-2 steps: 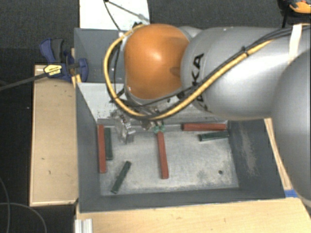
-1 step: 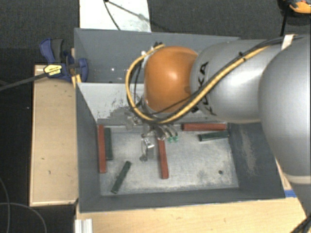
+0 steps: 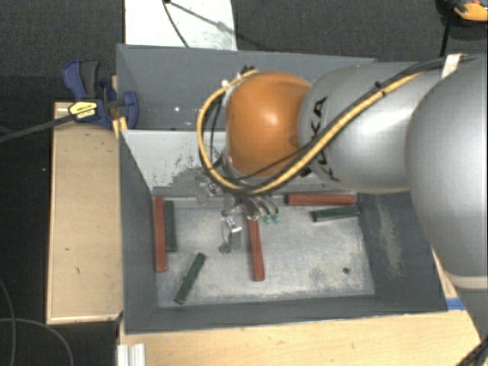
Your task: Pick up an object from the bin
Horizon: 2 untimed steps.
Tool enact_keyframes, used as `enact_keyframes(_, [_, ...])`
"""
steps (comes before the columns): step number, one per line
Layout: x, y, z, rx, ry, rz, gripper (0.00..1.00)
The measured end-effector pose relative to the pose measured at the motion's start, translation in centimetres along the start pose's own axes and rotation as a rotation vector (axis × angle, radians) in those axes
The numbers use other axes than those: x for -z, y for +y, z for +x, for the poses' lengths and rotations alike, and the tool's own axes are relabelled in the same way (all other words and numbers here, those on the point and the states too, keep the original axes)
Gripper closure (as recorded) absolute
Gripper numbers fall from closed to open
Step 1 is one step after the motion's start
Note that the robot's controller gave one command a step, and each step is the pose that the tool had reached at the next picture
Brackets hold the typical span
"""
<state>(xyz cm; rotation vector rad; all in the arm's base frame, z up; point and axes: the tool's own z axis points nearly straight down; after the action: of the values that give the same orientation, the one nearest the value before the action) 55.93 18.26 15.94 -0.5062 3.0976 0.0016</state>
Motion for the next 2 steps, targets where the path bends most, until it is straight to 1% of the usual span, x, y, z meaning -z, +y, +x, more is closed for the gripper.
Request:
enact_keyframes(1, [-4.3, 3.1, -0.6, 0.069, -0.005, 0.001, 0.0])
enact_keyframes(2, [-7.7, 3.4, 1.3, 0.162, 0.001, -0.003, 0.0])
